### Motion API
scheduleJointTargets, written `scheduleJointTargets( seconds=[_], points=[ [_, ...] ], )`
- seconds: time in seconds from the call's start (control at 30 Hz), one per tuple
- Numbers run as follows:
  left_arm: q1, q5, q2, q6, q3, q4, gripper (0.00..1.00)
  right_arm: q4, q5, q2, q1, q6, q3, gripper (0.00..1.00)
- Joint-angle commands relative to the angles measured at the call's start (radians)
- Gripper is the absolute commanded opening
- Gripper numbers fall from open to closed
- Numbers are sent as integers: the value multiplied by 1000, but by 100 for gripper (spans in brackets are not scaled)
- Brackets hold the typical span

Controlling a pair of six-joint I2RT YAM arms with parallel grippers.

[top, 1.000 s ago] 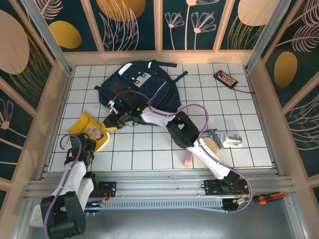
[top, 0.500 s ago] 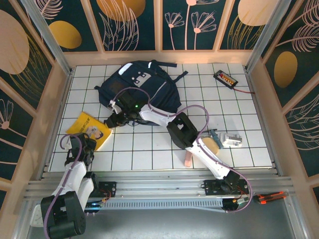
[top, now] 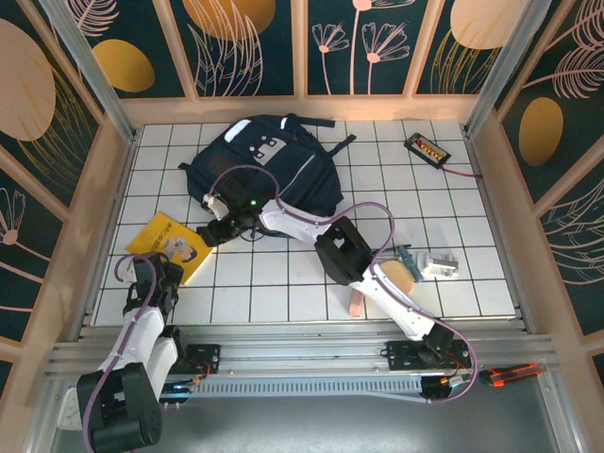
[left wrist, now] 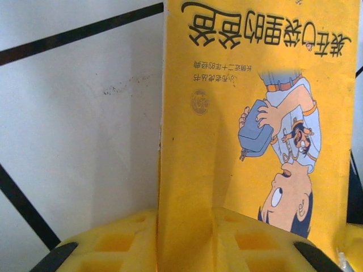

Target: Pack the student bag

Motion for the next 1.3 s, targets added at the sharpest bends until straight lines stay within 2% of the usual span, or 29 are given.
scheduleJointTargets(
  seconds=[0.0, 0.1, 0.3, 0.37, 0.4, 0.43, 0.5, 0.63, 0.8, 0.87, 0.97, 1.1, 1.13, 1.2, 1.27],
  points=[
    [-74, 312, 48, 27, -66, 40, 24, -252, -81, 3, 144, -65, -100, 20],
    [-92, 347, 37, 26, -64, 49, 16, -213, -65, -116, 140, -61, -241, 10],
    [-145, 456, 7, -30, -63, 55, 11, -186, -121, -346, 113, -39, -510, 11],
    [-150, 473, -12, -43, -70, 45, 11, -132, -177, -390, 92, -16, -606, 19],
    [-150, 468, -20, -47, -73, 32, 11, -110, -174, -397, 76, 5, -634, 33],
    [-150, 455, -25, -52, -76, 17, 16, -101, -152, -395, 60, 20, -642, 48],
    [-150, 419, -27, -58, -74, -19, 32, -89, -112, -382, 26, 50, -629, 63],
    [-150, 339, -30, -62, -53, -75, 46, -54, -87, -366, -26, 118, -588, 67],
    [-150, 263, -29, -59, -48, -86, 46, -90, -38, -304, -32, 129, -500, 67],
    [-150, 264, 13, -38, -54, -47, 44, -78, -51, -279, -30, 131, -479, 66],
    [-150, 311, 138, 3, -61, 59, 35, -9, -157, -261, -22, 152, -462, 58],
    [-150, 364, 264, 34, -52, 138, 30, 165, -231, -351, -12, 214, -546, 51],
    [-150, 362, 261, 35, -48, 132, 29, 210, -236, -377, -14, 241, -581, 45],
    [-150, 352, 224, 36, -44, 115, 29, 279, -230, -419, -18, 295, -645, 21],
    [-150, 340, 179, 32, -43, 90, 29, 266, -211, -421, -20, 300, -654, 0]
  ],
)
